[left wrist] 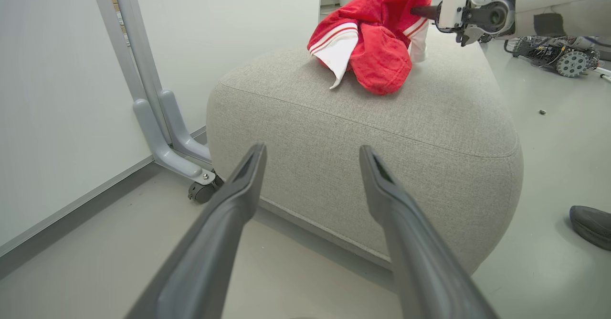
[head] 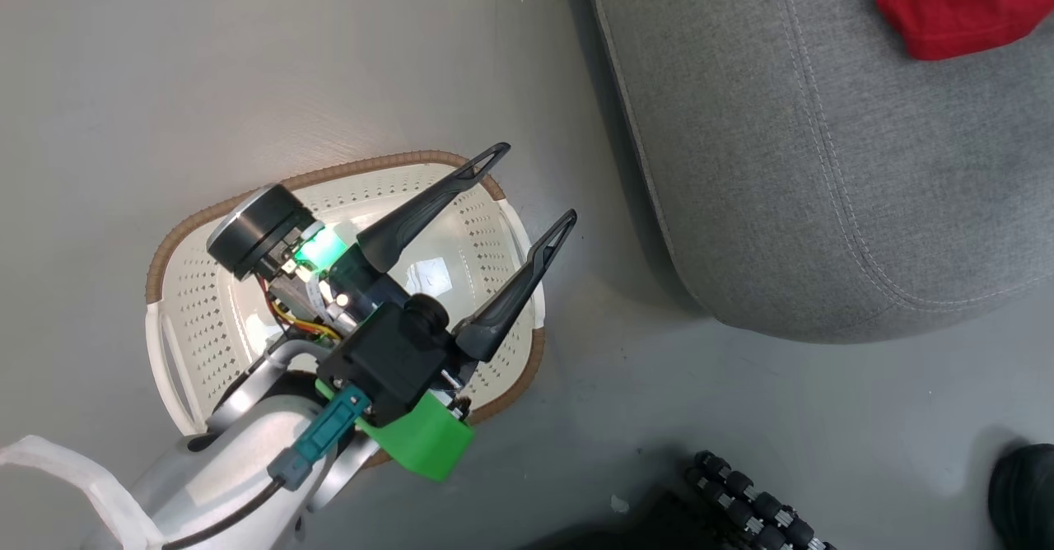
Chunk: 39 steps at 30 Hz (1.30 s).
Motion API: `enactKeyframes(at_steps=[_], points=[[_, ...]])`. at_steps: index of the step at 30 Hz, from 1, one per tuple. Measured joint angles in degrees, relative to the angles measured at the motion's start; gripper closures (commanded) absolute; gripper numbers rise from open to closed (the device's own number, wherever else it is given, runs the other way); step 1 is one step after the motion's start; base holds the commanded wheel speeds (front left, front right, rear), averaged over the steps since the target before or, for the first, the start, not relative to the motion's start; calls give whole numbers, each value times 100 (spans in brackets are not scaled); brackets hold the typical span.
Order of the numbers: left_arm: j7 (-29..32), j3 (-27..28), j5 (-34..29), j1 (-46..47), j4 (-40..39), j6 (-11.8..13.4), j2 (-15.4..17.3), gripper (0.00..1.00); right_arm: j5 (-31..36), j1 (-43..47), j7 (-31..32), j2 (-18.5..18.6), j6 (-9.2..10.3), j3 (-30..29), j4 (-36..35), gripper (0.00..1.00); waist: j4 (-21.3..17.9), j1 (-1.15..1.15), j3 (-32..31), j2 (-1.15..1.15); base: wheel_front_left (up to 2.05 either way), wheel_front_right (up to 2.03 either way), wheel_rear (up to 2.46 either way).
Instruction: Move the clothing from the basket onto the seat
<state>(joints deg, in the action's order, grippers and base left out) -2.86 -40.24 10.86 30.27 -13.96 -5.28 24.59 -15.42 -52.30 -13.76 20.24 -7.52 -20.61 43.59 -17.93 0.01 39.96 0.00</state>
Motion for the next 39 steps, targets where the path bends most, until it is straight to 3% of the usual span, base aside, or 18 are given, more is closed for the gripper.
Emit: enactKeyframes(at_steps=[1, 2, 3, 4, 7, 21, 30, 39], points=[[0, 2, 8, 0, 9, 7, 4, 0, 0, 74, -27, -38, -1, -16, 66, 100, 3, 0, 6, 0, 0, 0, 0], [-5, 7, 11, 0, 19, 14, 9, 0, -2, 137, -57, -80, 0, -34, 94, 84, -1, 0, 1, 0, 0, 0, 0], [-15, 8, 12, 0, 26, 25, 10, 0, -15, 181, -78, -110, 0, -43, 104, 22, -7, 0, -9, 0, 0, 0, 0], [-24, 10, 19, 0, 41, 31, 13, 0, -20, 232, -98, -147, 0, -47, 103, 0, -17, 0, -29, 0, 0, 0, 0], [-76, 22, 40, -3, 73, 77, 11, 0, -16, 444, -121, -272, 0, -30, -64, 0, -42, 0, -110, 0, 0, 0, 0], [-751, 174, 420, -459, 620, 455, -238, 0, 509, 2194, -129, -1406, 0, 824, -2368, 0, 101, -1, -945, 0, 0, 0, 0], [-1135, 520, 686, -803, 1152, 810, -497, 0, 791, 3155, -99, -1660, 0, 1484, -3428, 0, 573, -1, -1464, 0, 0, 0, 0], [-1218, 1436, 877, -1224, 1381, 1179, -739, 0, 887, 3745, 223, -1739, 0, 1941, -4230, 0, 1208, -1, -1864, 0, 0, 0, 0]])
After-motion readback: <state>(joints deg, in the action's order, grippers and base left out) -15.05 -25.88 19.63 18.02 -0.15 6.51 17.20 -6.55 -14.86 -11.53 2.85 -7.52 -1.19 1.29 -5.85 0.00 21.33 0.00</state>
